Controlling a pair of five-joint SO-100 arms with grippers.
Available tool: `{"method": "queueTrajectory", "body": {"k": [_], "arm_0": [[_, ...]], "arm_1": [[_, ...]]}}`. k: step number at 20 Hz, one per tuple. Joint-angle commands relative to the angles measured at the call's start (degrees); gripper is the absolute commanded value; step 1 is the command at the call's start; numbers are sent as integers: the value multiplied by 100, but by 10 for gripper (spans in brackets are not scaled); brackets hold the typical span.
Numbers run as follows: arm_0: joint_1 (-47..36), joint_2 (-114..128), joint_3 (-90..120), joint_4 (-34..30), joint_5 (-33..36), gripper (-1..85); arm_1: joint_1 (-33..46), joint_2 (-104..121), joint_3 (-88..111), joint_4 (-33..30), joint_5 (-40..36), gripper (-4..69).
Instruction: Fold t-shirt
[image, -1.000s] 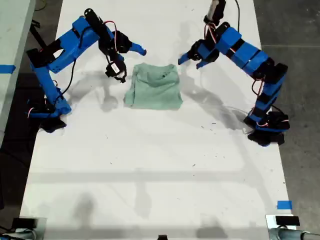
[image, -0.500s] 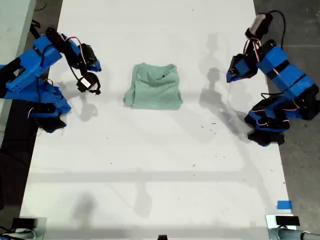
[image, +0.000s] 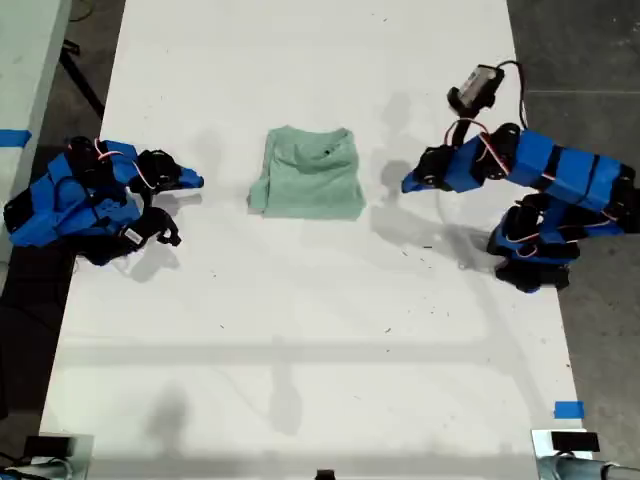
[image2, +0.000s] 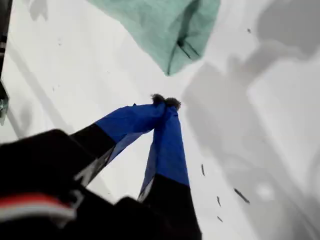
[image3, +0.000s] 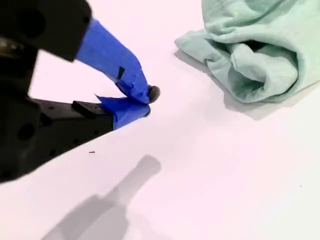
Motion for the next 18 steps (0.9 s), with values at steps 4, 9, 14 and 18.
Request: {"method": "queueTrajectory", "body": {"k": [4, 9, 14, 18], "arm_0": [[360, 229, 404, -132, -246, 0], [387, 229, 413, -132, -246, 7], [439, 229, 413, -97, -246, 29], [483, 229, 422, -79, -246, 20]], "arm_1": [[-738, -3806, -4025, -510, -422, -11], [-1362, -5625, -5634, -422, -290, -11], [-853, -6135, -6196, -281, -756, -11], [-255, -6847, -6855, -167, -1178, -12]]}}
